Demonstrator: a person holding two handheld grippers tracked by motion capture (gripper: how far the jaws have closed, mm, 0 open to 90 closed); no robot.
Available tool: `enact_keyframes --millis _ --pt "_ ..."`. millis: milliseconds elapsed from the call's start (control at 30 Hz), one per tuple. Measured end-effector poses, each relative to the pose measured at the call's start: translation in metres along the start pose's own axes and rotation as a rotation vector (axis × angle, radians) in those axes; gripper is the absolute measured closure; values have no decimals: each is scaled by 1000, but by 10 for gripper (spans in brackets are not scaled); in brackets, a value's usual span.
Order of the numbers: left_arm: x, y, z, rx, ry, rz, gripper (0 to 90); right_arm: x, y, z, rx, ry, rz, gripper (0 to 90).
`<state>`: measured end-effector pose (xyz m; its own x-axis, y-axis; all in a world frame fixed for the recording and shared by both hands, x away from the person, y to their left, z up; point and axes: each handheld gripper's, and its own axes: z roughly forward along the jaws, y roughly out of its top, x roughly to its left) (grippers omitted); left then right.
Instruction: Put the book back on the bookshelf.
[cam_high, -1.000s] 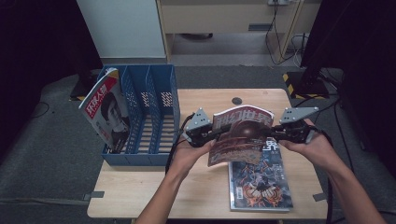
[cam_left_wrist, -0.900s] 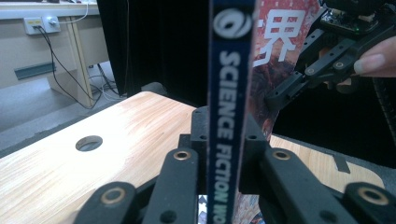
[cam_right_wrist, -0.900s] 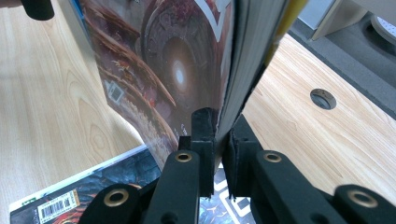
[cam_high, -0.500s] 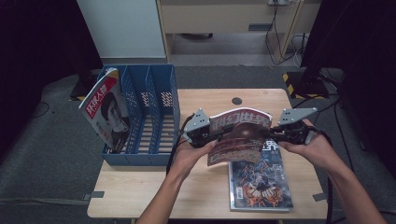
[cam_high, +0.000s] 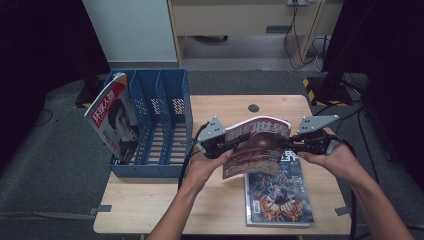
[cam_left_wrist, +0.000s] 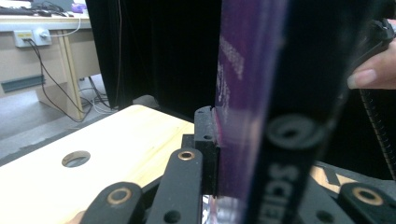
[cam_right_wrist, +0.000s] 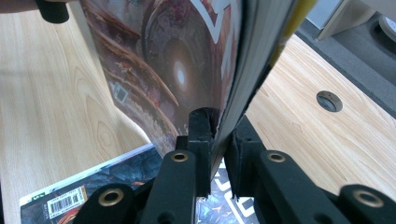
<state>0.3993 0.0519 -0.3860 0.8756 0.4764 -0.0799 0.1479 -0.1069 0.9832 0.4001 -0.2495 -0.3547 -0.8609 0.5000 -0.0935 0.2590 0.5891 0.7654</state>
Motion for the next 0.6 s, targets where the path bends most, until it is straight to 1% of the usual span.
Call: enact_keyframes --millis 67,100,200,300,333,600 --pt "-1 0 0 -3 -3 4 831 -1 -1 0 -2 -5 10 797" --pt "-1 0 0 -5 -3 0 831 -1 -1 0 -4 -7 12 797" --pt "-1 -1 1 -13 -7 -9 829 0 -1 0 -9 -4 4 813" --pt "-1 -2 2 -19 -20 -24 814 0 -2 0 -5 1 2 818" --pt "-1 -2 3 -20 -18 -24 799 0 -2 -1 -3 1 1 819" --pt "0 -2 4 -21 -19 -28 788 0 -2 -1 -6 3 2 821"
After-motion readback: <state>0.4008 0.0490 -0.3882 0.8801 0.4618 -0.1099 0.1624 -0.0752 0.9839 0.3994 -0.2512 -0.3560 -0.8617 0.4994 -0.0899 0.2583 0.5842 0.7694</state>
